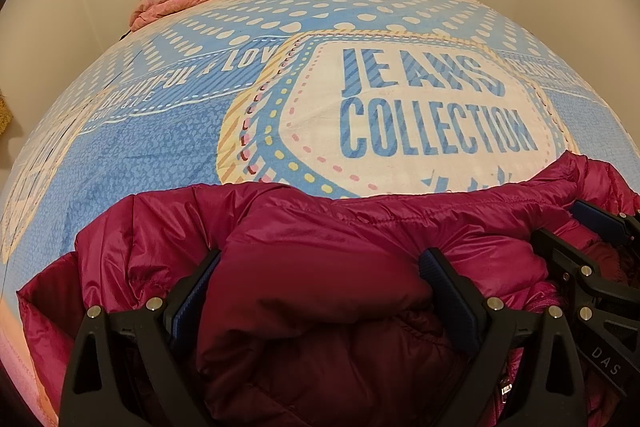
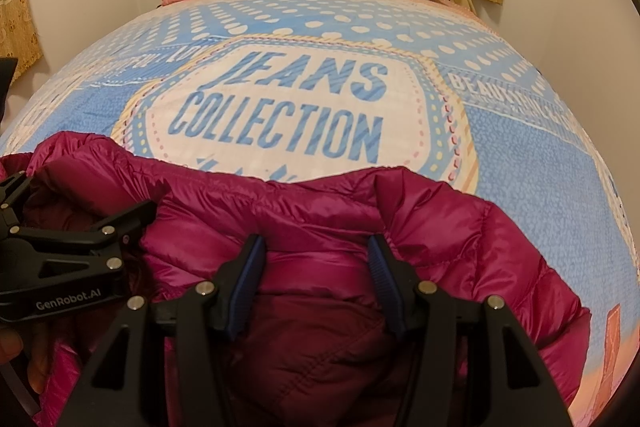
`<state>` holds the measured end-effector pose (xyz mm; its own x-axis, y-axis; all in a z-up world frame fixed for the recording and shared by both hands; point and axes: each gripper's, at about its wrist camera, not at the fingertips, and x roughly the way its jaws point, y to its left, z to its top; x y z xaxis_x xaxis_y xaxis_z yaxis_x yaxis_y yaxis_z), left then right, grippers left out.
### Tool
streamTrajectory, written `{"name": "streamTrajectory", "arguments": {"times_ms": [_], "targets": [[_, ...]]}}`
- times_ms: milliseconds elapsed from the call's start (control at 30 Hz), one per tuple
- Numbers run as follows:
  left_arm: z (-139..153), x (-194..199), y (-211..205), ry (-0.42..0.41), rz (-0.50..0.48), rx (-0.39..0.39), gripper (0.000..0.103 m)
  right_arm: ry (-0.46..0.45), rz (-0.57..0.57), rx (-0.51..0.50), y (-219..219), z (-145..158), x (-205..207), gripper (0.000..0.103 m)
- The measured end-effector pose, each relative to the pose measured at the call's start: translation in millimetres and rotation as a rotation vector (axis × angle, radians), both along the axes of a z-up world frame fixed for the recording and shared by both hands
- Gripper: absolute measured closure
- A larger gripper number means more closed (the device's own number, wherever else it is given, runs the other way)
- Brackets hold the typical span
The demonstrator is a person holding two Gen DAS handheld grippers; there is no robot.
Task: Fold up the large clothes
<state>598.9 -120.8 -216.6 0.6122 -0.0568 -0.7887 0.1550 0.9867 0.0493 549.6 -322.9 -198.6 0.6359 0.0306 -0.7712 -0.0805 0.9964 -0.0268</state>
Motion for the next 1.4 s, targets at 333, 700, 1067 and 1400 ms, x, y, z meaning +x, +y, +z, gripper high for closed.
{"name": "streamTrajectory", "arguments": {"times_ms": [333, 700, 1067, 1400], "targets": [[-1, 2, 1, 0.003, 0.006, 0.009, 0.004, 0.007, -0.001, -0.036, 5, -1, 1, 0.046], [62, -42, 47, -0.032, -0.017, -0.132, 0.003, -0.053, -0.010, -0.026, -18, 44, -36, 0.029], [22, -235, 144, -0.015, -0.008, 0.012, 0.003, 0.061, -0.041, 0.026, -69, 30, -221, 0.027], [10, -342, 167, -0.020, 0.005, 0.004, 0.003, 0.089, -0.114, 0.062, -80, 14, -329, 0.027]]}}
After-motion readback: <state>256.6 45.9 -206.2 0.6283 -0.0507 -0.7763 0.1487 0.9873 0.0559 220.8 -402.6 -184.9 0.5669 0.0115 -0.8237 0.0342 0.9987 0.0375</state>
